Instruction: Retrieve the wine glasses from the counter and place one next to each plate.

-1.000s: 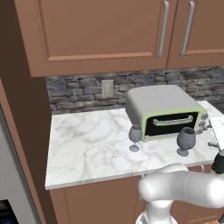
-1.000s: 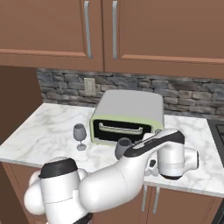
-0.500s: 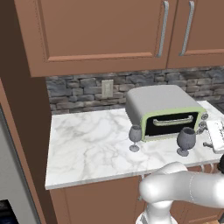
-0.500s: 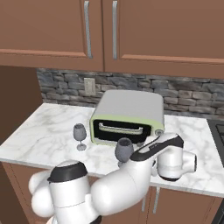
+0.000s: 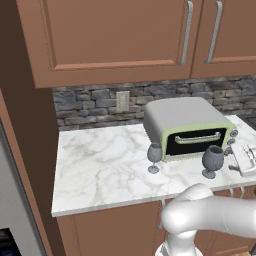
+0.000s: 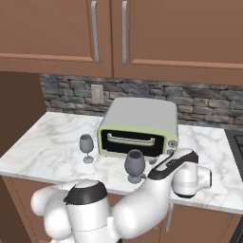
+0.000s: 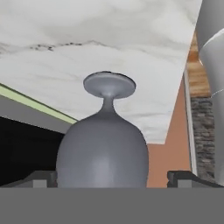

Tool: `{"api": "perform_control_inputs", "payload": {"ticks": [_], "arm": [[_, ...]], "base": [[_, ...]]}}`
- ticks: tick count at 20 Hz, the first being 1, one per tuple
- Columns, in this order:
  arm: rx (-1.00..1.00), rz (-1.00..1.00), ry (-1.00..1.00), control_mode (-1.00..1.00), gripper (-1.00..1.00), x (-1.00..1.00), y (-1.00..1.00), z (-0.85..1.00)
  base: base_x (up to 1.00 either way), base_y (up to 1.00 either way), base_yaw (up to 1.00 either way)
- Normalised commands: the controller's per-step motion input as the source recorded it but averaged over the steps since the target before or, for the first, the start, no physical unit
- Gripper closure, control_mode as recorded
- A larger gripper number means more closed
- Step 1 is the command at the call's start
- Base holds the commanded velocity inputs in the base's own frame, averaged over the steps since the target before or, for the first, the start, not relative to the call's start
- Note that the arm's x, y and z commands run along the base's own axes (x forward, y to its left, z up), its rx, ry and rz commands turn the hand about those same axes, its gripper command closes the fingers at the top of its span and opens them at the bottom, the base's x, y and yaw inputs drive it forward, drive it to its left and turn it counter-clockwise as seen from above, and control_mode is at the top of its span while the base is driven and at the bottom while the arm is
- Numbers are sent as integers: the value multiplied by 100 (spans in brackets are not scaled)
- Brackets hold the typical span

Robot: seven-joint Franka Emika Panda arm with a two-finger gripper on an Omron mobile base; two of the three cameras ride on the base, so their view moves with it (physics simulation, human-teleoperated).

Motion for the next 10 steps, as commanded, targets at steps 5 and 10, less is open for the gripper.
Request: {"api": "perform_control_inputs", "payload": {"ticks": [5,10], "arm": [[1,0,6,-100,-100,0,-6,-25],[0,-1,1,-100,-100,0,0,-24]], "base": [[0,0,0],[0,0,0]]}}
